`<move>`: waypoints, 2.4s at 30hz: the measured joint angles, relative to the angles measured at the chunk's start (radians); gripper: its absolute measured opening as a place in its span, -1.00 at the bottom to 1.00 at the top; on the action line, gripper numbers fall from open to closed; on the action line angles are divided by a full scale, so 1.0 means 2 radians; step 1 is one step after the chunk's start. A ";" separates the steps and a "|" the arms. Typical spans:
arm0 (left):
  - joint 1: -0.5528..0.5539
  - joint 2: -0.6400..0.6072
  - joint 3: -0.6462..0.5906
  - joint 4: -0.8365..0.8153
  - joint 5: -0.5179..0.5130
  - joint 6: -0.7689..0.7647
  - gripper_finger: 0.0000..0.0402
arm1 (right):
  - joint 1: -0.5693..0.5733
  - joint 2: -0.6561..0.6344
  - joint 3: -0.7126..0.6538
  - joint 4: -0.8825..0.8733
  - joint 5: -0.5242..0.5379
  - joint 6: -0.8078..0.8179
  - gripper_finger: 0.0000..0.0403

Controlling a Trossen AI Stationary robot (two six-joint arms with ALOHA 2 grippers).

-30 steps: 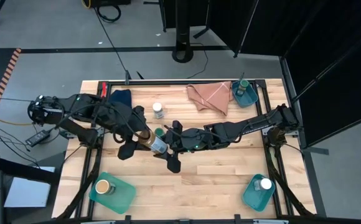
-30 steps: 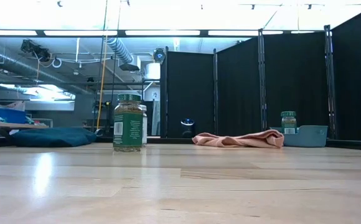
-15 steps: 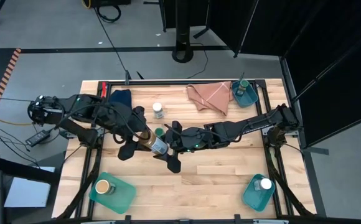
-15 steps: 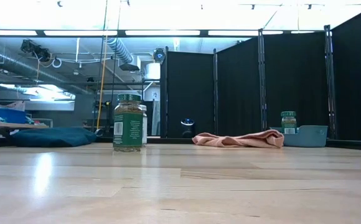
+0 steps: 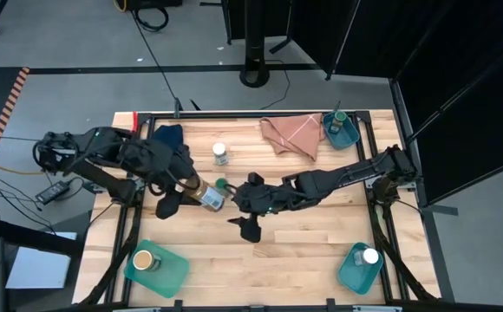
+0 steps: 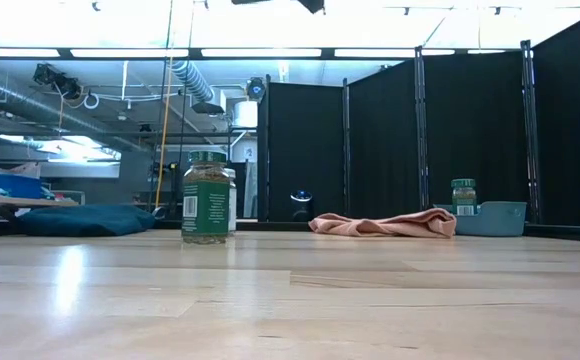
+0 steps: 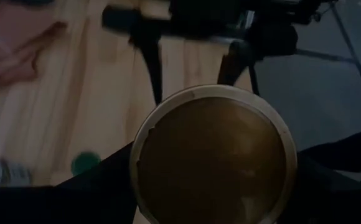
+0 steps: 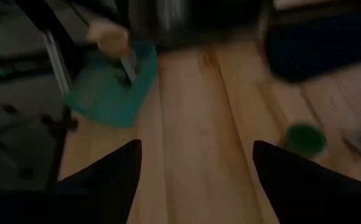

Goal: Sort spices by type
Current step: Put the brown seasoning bottle into the green transparent bin

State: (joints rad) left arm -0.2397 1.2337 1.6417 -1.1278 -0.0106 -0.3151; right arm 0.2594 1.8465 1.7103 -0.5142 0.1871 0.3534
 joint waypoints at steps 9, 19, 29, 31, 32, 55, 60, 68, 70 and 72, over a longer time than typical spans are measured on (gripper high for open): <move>-0.096 -0.001 -0.003 -0.055 -0.019 -0.087 0.37 | 0.007 0.000 0.000 -0.070 0.000 0.006 0.50; -0.261 0.005 -0.035 -0.049 -0.130 -0.273 0.37 | 0.007 0.000 -0.021 -0.101 0.001 0.006 0.46; -0.353 0.061 -0.069 -0.052 -0.141 -0.384 0.37 | 0.007 0.000 -0.065 -0.077 0.000 0.024 0.46; -0.364 0.074 -0.074 -0.053 -0.132 -0.395 0.37 | 0.007 0.000 -0.070 -0.070 0.000 0.024 0.44; -0.369 0.079 -0.077 -0.052 -0.128 -0.399 0.37 | 0.007 0.000 -0.072 -0.065 0.000 0.024 0.43; -0.425 0.097 -0.199 0.024 -0.111 -0.441 0.37 | 0.006 0.000 -0.074 -0.054 0.001 0.032 0.38; -0.425 0.097 -0.222 0.026 -0.109 -0.440 0.37 | 0.006 0.000 -0.074 -0.054 0.001 0.032 0.36; -0.424 0.097 -0.269 0.099 -0.114 -0.437 0.37 | 0.006 0.000 -0.073 -0.054 0.001 0.032 0.35; -0.424 0.097 -0.277 0.107 -0.114 -0.437 0.37 | 0.006 0.000 -0.073 -0.054 0.001 0.032 0.34; -0.424 0.097 -0.285 0.110 -0.115 -0.436 0.37 | 0.006 0.000 -0.073 -0.054 0.001 0.031 0.34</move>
State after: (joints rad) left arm -1.0885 1.4281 1.0719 -0.9081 -0.2405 -1.1878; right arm 0.2718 1.8473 1.5635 -0.6228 0.1892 0.4158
